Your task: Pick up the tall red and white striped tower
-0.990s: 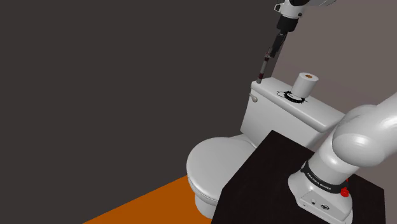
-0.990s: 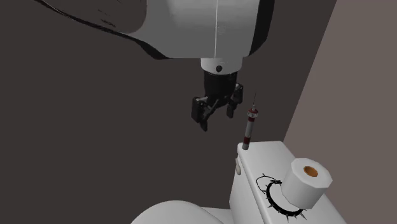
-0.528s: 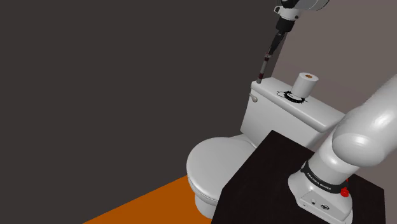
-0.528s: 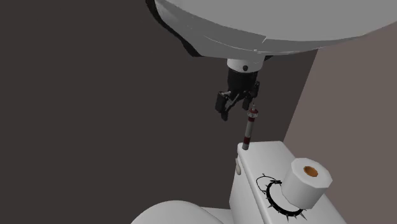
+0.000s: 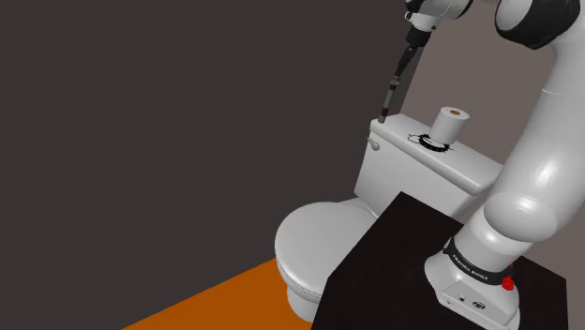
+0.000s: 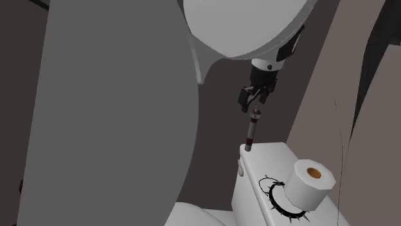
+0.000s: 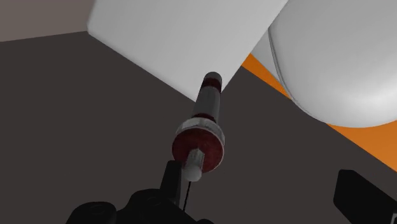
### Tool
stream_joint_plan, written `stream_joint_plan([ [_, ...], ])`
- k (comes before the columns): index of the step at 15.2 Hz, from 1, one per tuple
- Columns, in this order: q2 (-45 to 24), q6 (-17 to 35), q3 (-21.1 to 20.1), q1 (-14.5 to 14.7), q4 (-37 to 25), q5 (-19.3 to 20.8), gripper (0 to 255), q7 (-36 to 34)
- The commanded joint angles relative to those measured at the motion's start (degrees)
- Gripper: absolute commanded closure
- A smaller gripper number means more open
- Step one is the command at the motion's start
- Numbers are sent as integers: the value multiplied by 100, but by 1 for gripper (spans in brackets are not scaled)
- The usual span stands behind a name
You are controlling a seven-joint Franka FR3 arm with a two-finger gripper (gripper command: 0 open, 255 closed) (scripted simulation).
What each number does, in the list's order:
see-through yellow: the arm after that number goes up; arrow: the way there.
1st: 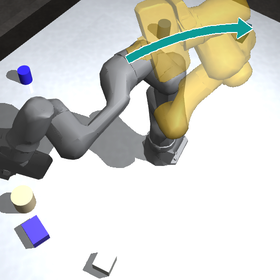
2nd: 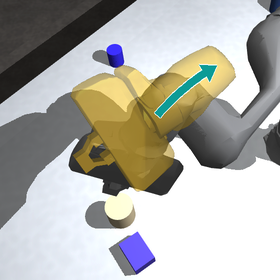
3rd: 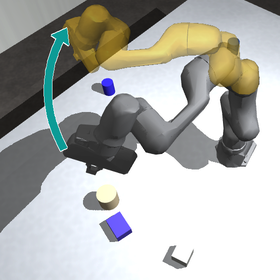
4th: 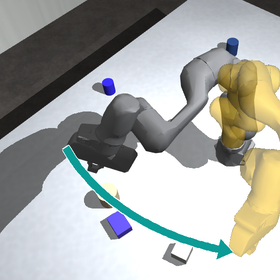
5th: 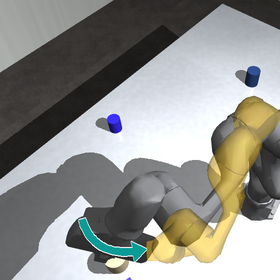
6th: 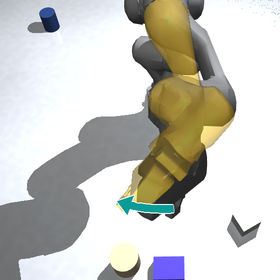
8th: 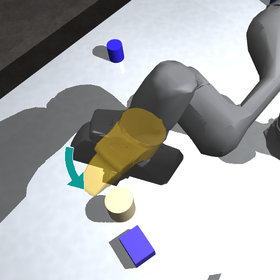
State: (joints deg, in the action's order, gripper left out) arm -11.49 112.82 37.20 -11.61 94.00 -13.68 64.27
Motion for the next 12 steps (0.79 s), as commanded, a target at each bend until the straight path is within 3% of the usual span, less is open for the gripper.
stream_joint_plan([
  [1, -568, -125, -6, -306, -587, -469, 0, 337],
  [2, -802, -200, -36, -462, -862, -643, 0, 445],
  [11, -845, 348, -97, -432, -340, -721, 0, 562],
  [12, -858, 340, -100, -438, -359, -727, 255, 562],
])
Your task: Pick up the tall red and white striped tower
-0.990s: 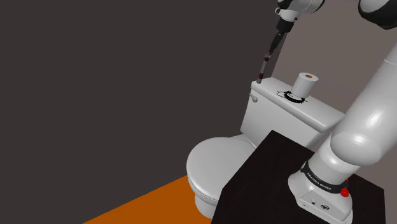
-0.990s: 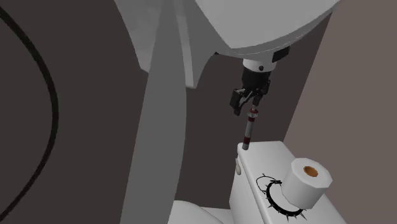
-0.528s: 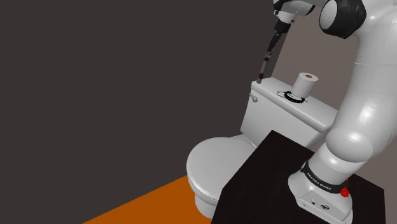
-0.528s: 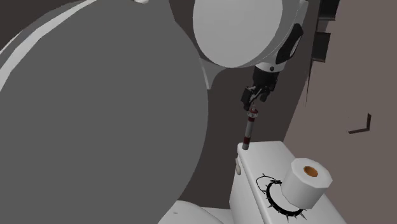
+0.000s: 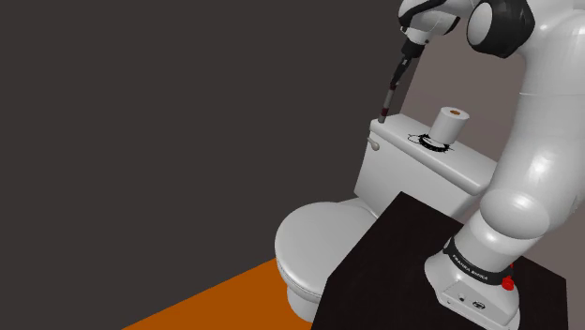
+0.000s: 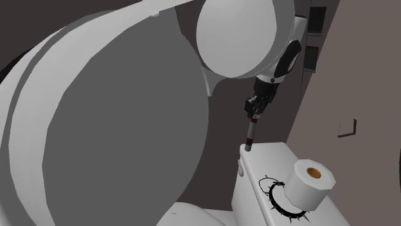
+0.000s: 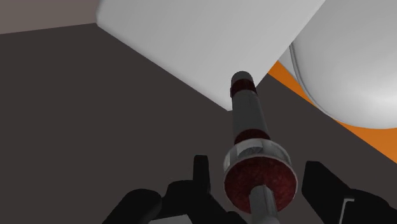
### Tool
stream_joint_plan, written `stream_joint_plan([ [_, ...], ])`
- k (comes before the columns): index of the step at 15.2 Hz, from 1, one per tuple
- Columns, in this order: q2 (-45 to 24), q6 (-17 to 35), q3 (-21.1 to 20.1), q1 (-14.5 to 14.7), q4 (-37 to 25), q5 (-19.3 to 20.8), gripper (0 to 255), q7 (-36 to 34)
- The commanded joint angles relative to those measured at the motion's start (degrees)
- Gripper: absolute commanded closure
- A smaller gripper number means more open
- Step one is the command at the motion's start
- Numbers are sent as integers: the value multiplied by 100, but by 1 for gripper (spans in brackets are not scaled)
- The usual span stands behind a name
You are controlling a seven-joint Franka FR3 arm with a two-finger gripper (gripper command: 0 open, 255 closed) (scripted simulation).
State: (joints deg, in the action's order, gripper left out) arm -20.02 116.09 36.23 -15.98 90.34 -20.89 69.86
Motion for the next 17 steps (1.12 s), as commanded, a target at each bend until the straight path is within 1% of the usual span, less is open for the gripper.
stream_joint_plan([
  [1, -9, 12, -3, -2, 3, -7, 255, 4],
  [9, 7, 21, 0, 5, 26, 0, 255, 3],
  [17, 55, -557, 44, -44, -528, 89, 255, -124],
])
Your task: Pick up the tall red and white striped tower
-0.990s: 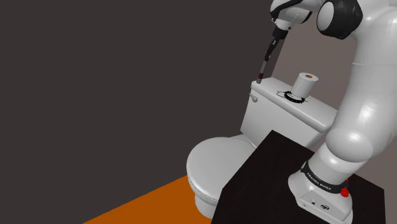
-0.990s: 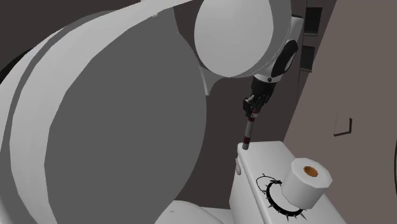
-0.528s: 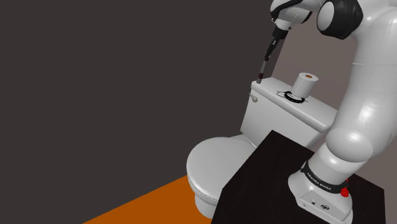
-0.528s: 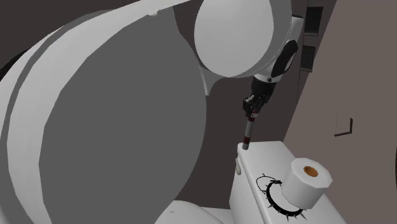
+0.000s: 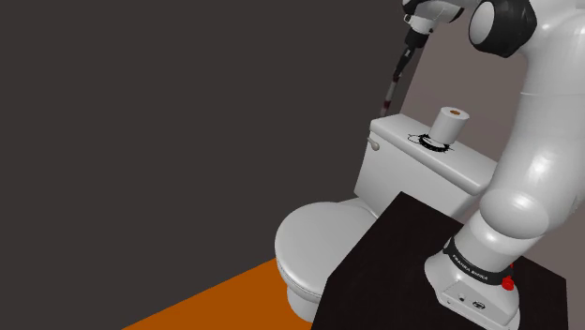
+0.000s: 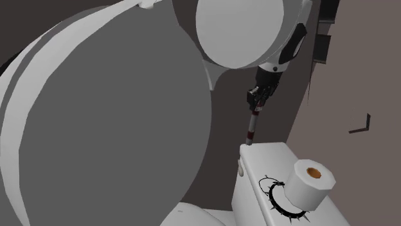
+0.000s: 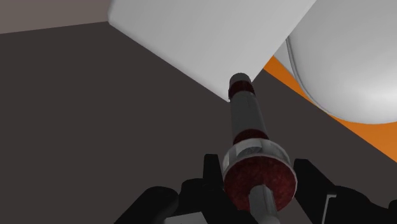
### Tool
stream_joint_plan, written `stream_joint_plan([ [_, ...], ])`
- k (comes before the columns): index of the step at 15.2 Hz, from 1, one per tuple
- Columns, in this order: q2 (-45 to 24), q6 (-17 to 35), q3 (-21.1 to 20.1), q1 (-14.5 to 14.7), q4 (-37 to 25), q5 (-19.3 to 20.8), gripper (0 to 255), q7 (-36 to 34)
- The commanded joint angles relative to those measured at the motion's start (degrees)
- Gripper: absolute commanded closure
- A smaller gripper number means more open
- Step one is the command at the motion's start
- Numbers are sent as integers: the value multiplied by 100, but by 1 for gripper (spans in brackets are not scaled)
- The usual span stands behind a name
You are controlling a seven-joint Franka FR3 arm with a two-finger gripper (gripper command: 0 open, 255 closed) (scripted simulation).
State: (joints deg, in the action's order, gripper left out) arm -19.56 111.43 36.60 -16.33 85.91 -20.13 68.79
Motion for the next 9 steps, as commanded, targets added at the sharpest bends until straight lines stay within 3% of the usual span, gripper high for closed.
stream_joint_plan([
  [1, 8, -167, 11, -19, -164, 19, 255, -31],
  [9, -35, -654, 28, -107, -698, 25, 255, -107],
])
